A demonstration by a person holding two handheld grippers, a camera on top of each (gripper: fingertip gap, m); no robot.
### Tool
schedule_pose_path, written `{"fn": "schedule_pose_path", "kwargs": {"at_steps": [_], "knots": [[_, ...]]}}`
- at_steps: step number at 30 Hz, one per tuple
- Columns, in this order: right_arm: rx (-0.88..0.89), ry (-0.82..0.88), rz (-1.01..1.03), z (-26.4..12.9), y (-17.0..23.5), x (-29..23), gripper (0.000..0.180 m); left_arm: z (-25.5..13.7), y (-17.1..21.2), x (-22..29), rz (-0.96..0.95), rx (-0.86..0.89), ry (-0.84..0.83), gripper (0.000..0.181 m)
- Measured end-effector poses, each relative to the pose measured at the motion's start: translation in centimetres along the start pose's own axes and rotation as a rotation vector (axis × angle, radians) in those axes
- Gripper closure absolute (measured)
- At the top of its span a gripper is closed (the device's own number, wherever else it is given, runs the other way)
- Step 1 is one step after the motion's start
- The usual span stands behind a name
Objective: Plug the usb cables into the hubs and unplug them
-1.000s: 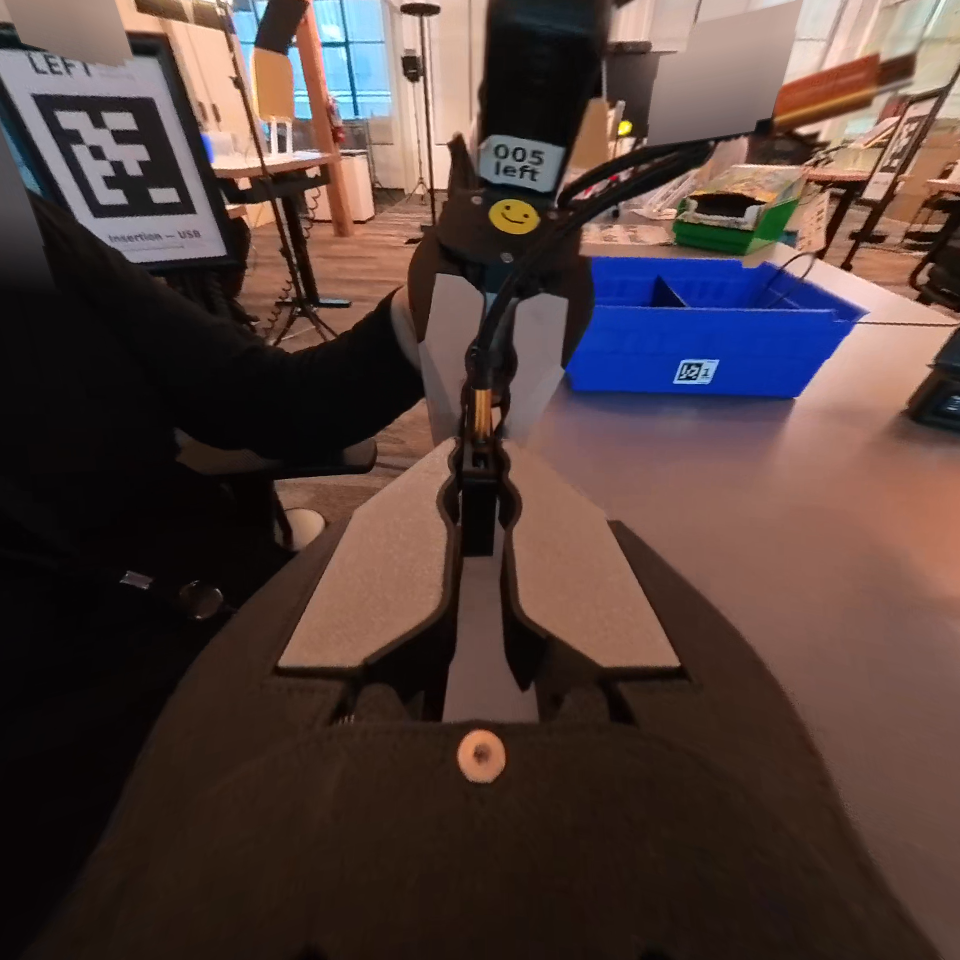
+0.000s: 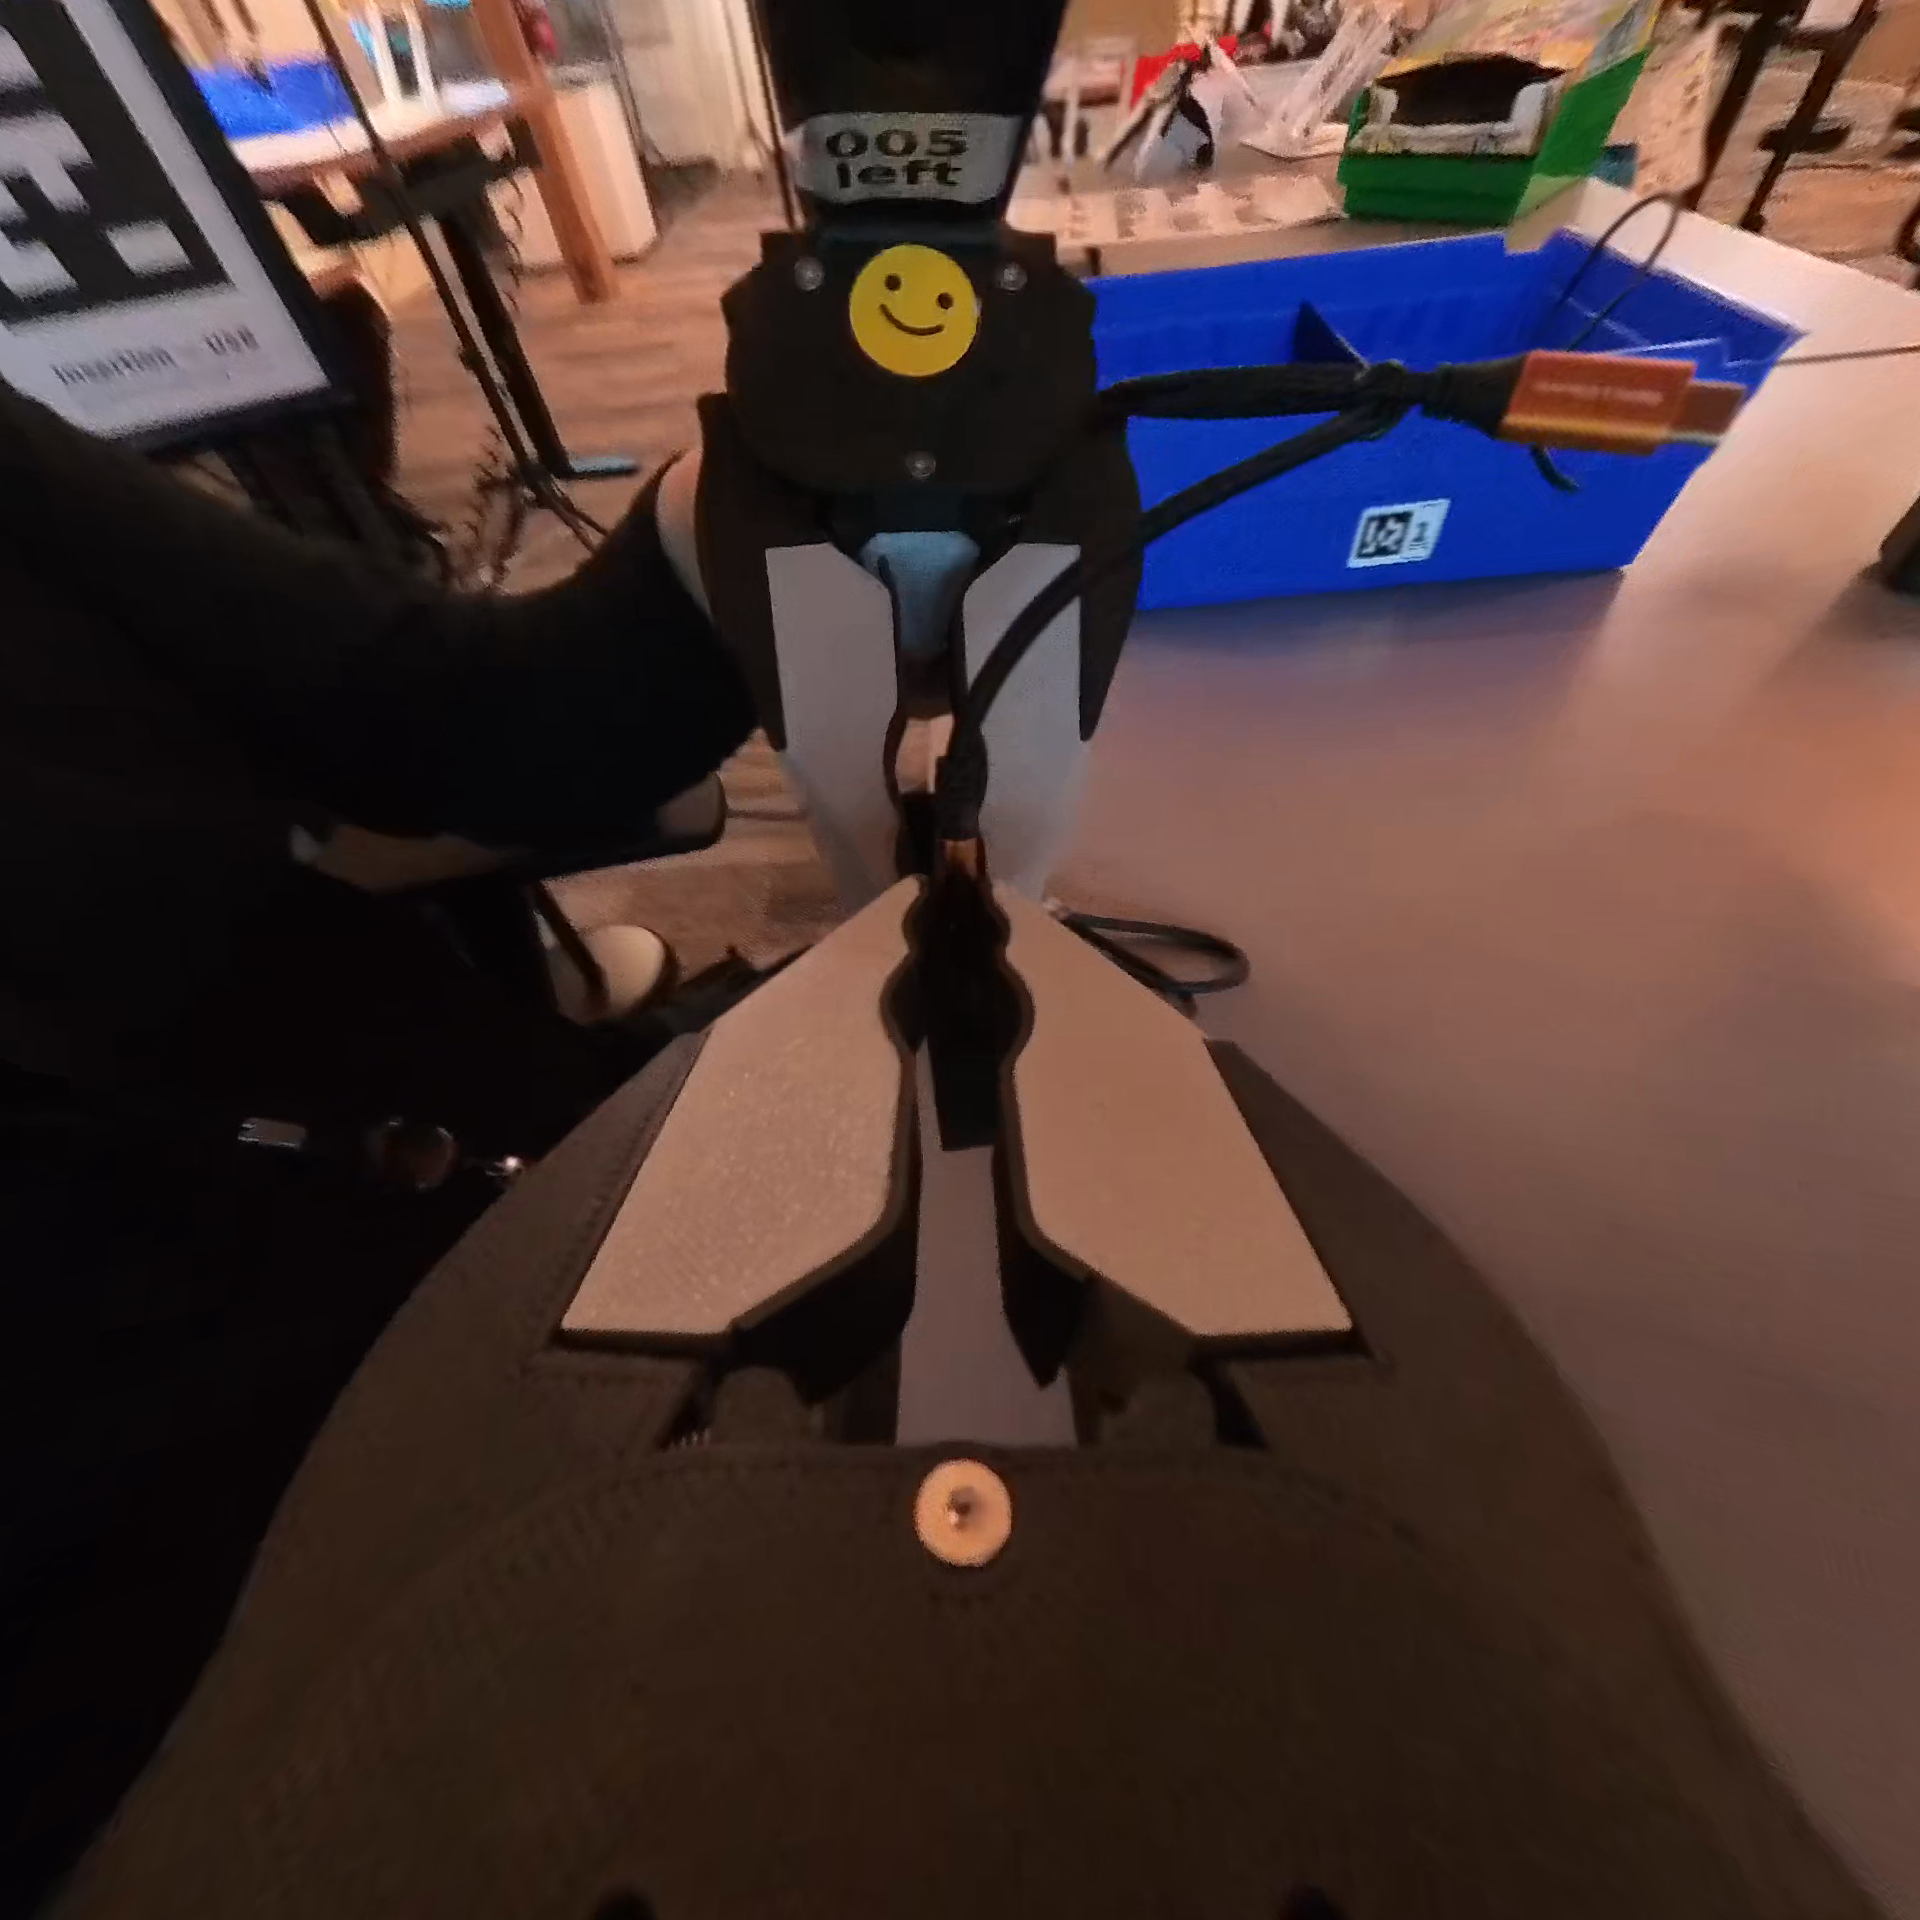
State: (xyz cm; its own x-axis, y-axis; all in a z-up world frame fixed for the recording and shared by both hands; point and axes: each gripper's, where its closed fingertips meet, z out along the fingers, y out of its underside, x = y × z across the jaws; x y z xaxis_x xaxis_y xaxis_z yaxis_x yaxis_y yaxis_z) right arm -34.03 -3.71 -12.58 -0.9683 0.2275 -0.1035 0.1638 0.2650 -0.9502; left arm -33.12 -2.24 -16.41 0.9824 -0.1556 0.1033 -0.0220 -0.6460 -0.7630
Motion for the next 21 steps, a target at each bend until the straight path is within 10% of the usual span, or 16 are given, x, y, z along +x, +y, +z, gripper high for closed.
{"fn": "schedule_pose_path", "kwargs": {"at_steps": [21], "knots": [[-0.055,0.107,-0.108,-1.1,0.2,0.9,0.178,1.3,-1.1,-1.2,0.006,0.053,-0.098,0.172]]}}
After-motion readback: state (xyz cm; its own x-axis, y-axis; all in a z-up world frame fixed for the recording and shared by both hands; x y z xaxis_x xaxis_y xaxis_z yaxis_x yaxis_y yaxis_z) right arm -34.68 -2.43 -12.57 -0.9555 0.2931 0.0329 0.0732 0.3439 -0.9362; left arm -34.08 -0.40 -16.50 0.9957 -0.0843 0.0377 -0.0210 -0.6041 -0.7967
